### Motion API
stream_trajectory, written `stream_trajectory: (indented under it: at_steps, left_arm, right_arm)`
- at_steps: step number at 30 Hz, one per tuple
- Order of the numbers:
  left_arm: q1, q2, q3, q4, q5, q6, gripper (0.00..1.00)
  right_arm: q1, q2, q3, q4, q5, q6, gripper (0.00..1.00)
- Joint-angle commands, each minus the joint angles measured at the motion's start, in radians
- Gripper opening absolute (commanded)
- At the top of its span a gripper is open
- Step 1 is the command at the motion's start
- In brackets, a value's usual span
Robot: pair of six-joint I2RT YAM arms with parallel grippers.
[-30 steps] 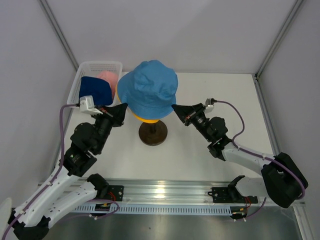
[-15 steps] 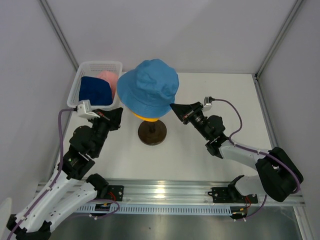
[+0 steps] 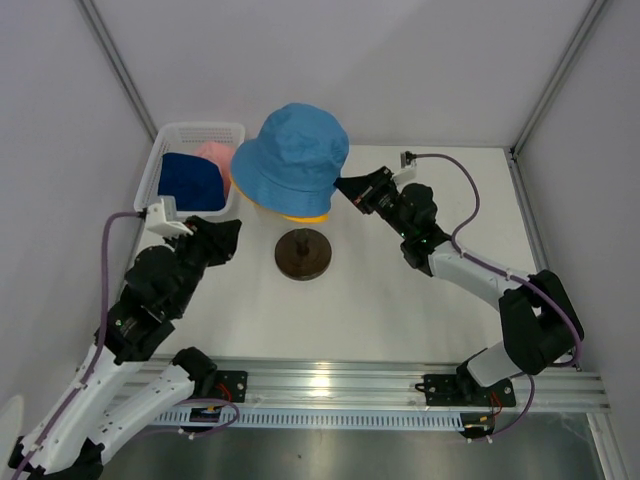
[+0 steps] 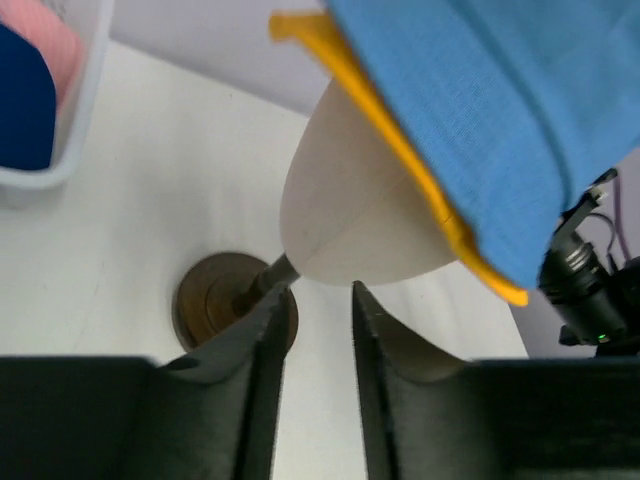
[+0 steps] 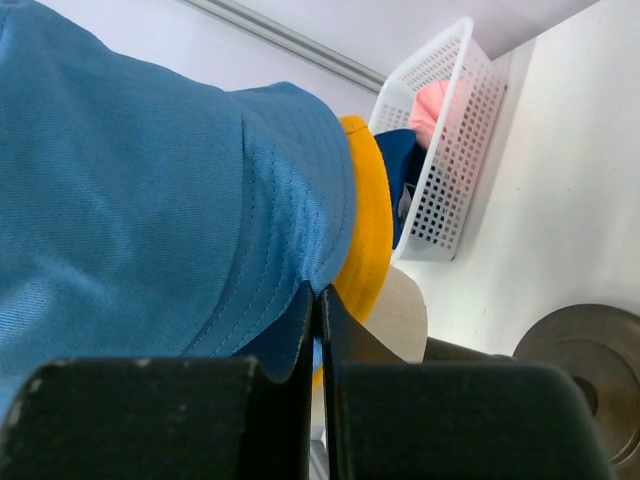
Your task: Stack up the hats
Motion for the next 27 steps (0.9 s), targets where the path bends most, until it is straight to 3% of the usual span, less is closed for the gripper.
stream_trajectory:
  at_steps: [1,2,5,14,15,16,18,19,22,27]
  left_arm:
    - [0.008,0.008,0.157,0.005,-0.093,0.093,0.39]
    - [0.014,0.029,0.168,0.005,-0.119,0.106,0.47]
    - [0.058,0.062,0.214,0.008,-0.143,0.124,0.55]
    - [0.143,0.164,0.242,0.101,-0.087,0.109,0.59]
    - [0.152,0.177,0.246,0.104,-0.087,0.106,0.6]
    - [0.166,0.197,0.254,0.104,-0.086,0.094,0.6]
    - [0.22,0.217,0.262,0.109,-0.049,0.077,0.65]
    - [0.267,0.238,0.263,0.109,-0.029,0.055,0.68]
    - [0.368,0.269,0.272,0.107,0.032,0.026,0.73]
    - [0.588,0.376,0.286,0.117,0.208,-0.049,0.78]
  right_arm:
    - [-0.02,0.083,0.003,-0.234,-0.037,-0.125,0.0]
    - [-0.027,0.089,0.003,-0.233,-0.045,-0.121,0.0]
    - [-0.024,0.097,-0.009,-0.231,-0.069,-0.116,0.0]
    - [-0.018,0.014,-0.129,-0.21,-0.105,-0.088,0.04]
    - [-0.02,-0.003,-0.13,-0.237,-0.1,-0.113,0.09]
    - [-0.018,-0.02,-0.133,-0.252,-0.094,-0.128,0.23]
    - [-0.024,-0.093,-0.13,-0.324,-0.062,-0.183,0.39]
    - [-0.03,-0.122,-0.129,-0.35,-0.045,-0.202,0.56]
    - [-0.059,-0.253,-0.118,-0.459,0.013,-0.271,0.72]
    - [-0.191,-0.437,-0.097,-0.622,0.006,-0.349,0.83]
